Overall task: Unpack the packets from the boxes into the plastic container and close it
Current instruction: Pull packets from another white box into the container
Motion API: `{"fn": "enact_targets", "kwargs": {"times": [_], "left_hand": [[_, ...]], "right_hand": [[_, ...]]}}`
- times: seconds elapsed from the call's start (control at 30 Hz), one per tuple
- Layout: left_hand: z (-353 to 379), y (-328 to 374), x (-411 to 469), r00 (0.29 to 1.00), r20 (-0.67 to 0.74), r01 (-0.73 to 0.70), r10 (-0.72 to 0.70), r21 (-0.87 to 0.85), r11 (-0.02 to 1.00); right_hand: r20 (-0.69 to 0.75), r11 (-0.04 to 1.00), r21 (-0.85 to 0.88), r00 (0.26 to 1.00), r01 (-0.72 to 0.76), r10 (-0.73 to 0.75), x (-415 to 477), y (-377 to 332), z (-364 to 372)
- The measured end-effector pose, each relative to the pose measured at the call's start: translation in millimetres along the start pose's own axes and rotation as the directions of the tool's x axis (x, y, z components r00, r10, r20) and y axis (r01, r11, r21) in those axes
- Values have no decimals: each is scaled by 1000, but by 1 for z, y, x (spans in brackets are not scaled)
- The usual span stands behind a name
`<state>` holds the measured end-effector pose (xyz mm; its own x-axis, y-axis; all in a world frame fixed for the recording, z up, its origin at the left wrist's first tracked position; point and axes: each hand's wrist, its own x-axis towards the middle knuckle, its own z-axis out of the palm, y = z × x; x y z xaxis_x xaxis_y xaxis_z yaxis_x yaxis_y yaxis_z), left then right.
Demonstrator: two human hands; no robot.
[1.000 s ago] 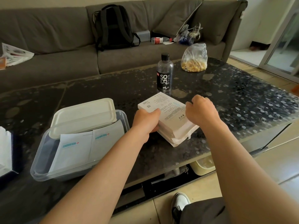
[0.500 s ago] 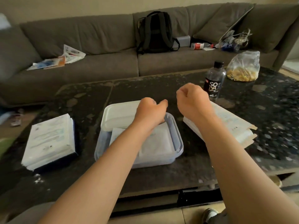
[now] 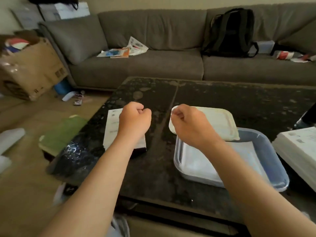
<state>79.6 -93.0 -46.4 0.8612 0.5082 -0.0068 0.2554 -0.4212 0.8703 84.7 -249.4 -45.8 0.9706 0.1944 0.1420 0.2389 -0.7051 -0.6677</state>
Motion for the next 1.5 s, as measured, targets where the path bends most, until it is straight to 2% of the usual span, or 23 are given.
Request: {"fn": "enact_targets", "kwargs": {"times": [0.17,0.33,0.47,0.67,0.9,1.03,1.2,1.27,1.33,1.4,1.5], "left_hand": [[-37,-37,31,996,-84,26,-4,257,966],[-56,-62,45,998,-11,60,-60,343,938],[-61,-72,49,993,68,71,-95,296,953],[-62,-73,54,994,41,81,-98,303,950],[-62,-67,51,994,-11,112,-113,234,966],[-55,-60,47,995,-36,93,-89,119,989],[-36,-42,36,992,-57,99,-116,-247,964],[-26,-31,30,987,36,157,-157,-419,894],[-15,-18,21,963,203,264,-178,-565,782],[-2,-7,10,927,345,340,-145,-616,710],[22,3,-5,885,459,388,-78,-635,669]], "right_hand": [[230,998,-43,973,41,-30,10,-37,55],[344,997,-54,936,-55,71,25,-53,87],[351,993,-63,930,-95,111,28,-55,99],[319,991,-39,938,-127,132,31,-53,106],[225,987,24,963,-156,147,36,-44,104],[150,979,103,976,-174,158,35,-37,90],[46,952,234,981,-195,189,29,-20,52],[21,940,278,980,-198,200,22,-12,31],[-13,943,284,983,-174,186,13,-1,9],[-63,953,263,984,-147,169,5,10,-8],[-109,958,245,978,-147,178,-4,26,-26]]}}
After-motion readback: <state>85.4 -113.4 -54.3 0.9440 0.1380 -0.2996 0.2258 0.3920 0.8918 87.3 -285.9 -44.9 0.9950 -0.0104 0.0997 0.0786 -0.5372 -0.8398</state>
